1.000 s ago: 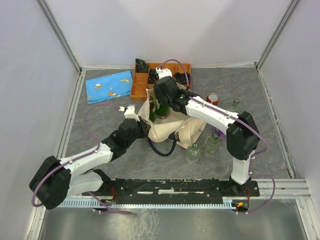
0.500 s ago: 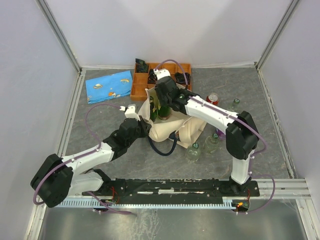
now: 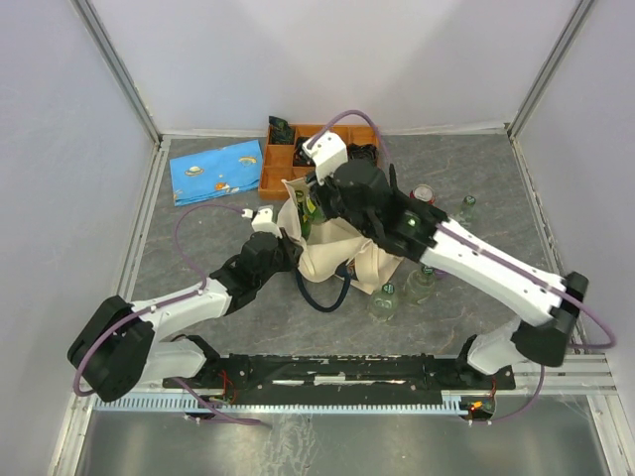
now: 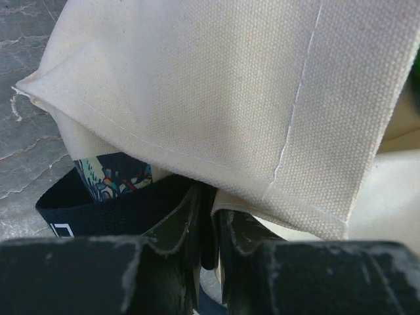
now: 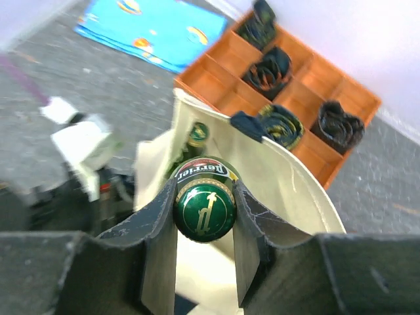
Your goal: Take the beverage out of the canvas bag
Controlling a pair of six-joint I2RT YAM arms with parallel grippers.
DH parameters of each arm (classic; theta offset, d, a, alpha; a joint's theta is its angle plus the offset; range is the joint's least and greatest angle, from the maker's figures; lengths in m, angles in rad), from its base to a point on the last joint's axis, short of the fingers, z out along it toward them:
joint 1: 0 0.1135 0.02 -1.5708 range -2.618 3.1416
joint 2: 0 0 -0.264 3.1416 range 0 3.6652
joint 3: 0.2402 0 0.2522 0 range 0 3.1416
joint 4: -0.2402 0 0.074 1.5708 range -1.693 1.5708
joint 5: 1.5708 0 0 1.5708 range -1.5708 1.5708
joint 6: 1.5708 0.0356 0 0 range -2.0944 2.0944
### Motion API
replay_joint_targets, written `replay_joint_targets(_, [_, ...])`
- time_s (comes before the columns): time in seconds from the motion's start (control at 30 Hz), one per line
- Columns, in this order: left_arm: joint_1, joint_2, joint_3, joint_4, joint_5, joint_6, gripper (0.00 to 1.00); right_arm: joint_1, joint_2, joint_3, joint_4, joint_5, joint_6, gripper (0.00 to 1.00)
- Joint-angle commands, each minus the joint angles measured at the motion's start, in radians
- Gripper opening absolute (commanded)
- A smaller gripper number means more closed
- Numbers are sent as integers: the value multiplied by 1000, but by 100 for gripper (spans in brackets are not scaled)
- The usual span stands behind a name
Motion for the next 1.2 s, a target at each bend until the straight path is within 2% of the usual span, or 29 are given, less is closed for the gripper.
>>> replay_joint_targets(0.0, [21,26,31,5,-68,32,16,114,-163,-8,110,52,-57,0])
replay_joint_targets(0.23, [21,11,23,4,-69,38,16,277,-292,-140,47,79,1,0])
replay_joint_targets(0.47, [21,-5,29,-5,-77,55,16,441,-331,-272,24,183,72,0])
replay_joint_targets(0.73, [22,-16,19,-10,-74,56,17,456,-390,-454,56,163,238,0])
replay_joint_targets(1.17, [22,-4,26,-20,-68,57,17,450,-414,-661,104,212,353,0])
